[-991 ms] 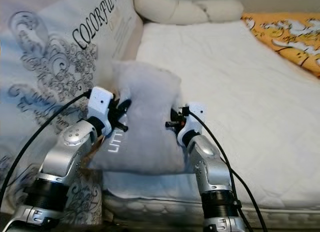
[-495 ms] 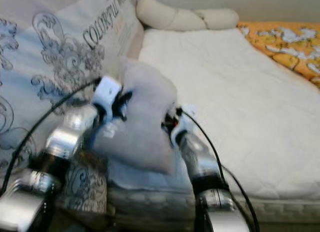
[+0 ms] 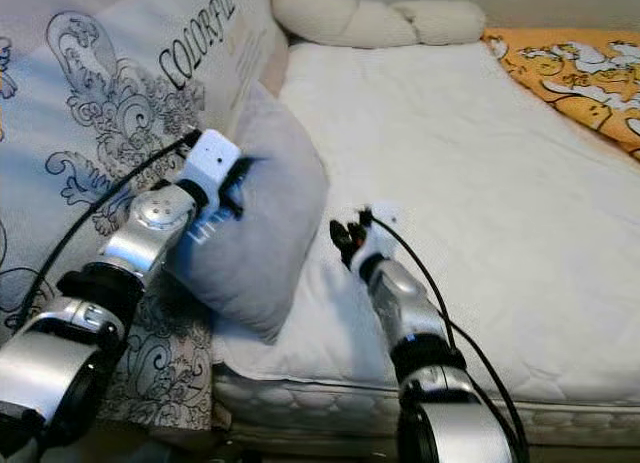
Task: Clean up the room
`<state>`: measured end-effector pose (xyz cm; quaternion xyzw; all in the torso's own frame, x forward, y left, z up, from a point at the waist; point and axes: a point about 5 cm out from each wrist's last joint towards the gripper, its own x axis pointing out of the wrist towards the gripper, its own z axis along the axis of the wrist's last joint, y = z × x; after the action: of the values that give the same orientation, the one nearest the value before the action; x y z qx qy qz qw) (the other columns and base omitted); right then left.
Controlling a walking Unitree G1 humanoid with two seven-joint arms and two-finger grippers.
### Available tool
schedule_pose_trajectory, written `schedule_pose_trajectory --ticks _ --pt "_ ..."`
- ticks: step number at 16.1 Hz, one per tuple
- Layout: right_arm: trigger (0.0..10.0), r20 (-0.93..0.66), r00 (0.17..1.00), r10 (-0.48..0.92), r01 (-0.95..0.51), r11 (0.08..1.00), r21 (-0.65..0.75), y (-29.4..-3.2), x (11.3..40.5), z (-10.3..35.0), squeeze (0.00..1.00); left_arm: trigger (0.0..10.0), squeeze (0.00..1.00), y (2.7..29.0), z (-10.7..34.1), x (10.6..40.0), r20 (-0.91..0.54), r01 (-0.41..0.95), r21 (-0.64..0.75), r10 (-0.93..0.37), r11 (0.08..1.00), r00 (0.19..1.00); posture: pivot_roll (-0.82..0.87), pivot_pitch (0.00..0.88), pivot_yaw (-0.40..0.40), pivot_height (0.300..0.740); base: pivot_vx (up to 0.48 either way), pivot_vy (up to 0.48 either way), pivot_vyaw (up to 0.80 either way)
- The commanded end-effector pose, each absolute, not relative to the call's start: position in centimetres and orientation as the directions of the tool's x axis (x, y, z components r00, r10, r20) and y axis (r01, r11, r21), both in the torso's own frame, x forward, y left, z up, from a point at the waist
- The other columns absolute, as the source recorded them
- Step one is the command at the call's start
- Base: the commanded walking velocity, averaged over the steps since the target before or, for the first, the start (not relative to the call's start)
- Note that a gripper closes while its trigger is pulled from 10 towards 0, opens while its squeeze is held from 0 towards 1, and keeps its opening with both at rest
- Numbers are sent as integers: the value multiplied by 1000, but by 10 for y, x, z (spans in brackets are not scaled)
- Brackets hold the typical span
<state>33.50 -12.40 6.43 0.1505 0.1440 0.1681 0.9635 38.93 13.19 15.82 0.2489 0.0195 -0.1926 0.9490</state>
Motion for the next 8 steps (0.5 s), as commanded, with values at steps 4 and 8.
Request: schedule_pose_trajectory --ticks 4,8 --pt "10000 -89 846 525 -478 823 307 -133 310 80 1000 10000 0 156 160 395 -97 227 553 -209 802 973 -80 0 71 740 0 0 0" --pt "10000 -40 803 595 -572 787 229 -142 296 98 1000 10000 0 169 159 395 -58 138 560 -128 817 990 -86 0 76 740 0 0 0"
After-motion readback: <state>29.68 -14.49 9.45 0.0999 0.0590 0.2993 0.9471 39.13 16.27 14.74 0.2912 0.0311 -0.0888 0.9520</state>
